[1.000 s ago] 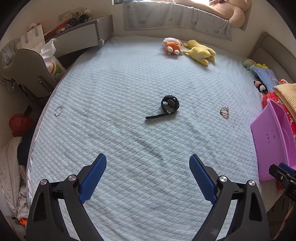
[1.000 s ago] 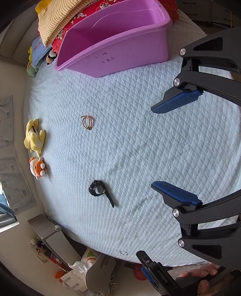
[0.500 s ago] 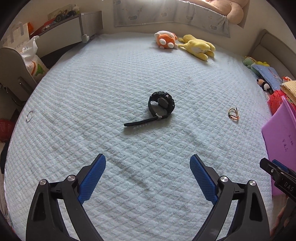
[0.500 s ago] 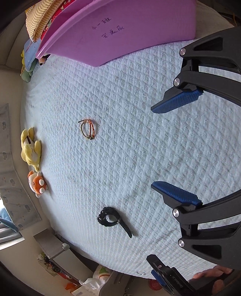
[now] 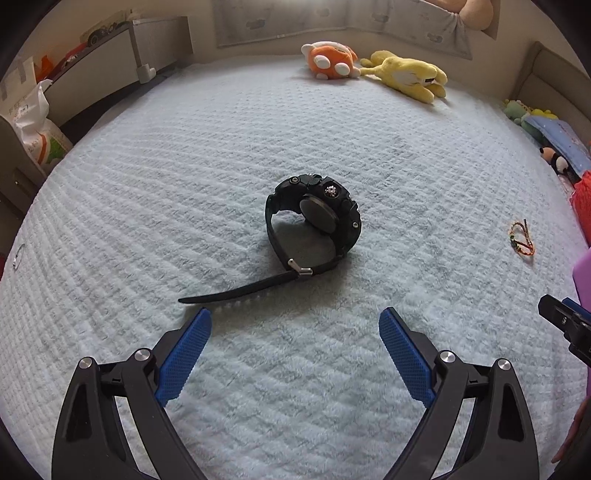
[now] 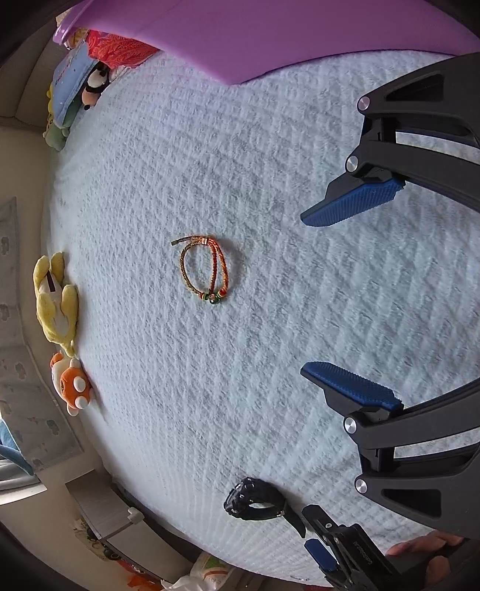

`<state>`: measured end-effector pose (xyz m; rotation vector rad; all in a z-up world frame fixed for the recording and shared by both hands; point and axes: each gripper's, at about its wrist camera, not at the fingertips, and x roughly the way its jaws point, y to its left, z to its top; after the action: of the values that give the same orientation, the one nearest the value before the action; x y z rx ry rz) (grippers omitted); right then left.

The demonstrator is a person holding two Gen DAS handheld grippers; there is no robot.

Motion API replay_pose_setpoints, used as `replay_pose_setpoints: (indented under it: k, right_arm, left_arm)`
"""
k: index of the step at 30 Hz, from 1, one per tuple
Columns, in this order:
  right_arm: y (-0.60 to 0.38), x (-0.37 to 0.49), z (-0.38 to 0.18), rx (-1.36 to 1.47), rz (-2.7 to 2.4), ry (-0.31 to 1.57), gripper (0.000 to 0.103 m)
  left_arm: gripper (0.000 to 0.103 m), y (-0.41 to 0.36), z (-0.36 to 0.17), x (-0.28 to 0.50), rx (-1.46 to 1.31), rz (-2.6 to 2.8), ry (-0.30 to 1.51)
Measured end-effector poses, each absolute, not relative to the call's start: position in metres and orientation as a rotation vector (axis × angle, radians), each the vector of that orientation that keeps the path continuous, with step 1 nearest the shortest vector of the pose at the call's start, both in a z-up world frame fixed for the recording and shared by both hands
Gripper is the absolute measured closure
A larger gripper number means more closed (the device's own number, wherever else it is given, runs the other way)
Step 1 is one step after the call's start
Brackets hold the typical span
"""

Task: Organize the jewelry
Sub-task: 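Move left tool to the black wristwatch while right tool approaches the orange braided bracelet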

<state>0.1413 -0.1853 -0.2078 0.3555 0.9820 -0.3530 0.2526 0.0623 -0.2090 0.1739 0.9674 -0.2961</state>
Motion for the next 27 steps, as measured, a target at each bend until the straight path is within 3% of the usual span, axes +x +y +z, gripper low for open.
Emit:
replay_pose_setpoints:
  k: [27]
  right_arm:
    - [-0.229,0.213,-0.241,0.272,-0.367,0.927,0.028]
  left_arm:
    - [0.009,0.007,-0.234,0.316,0.22,-0.259,0.884]
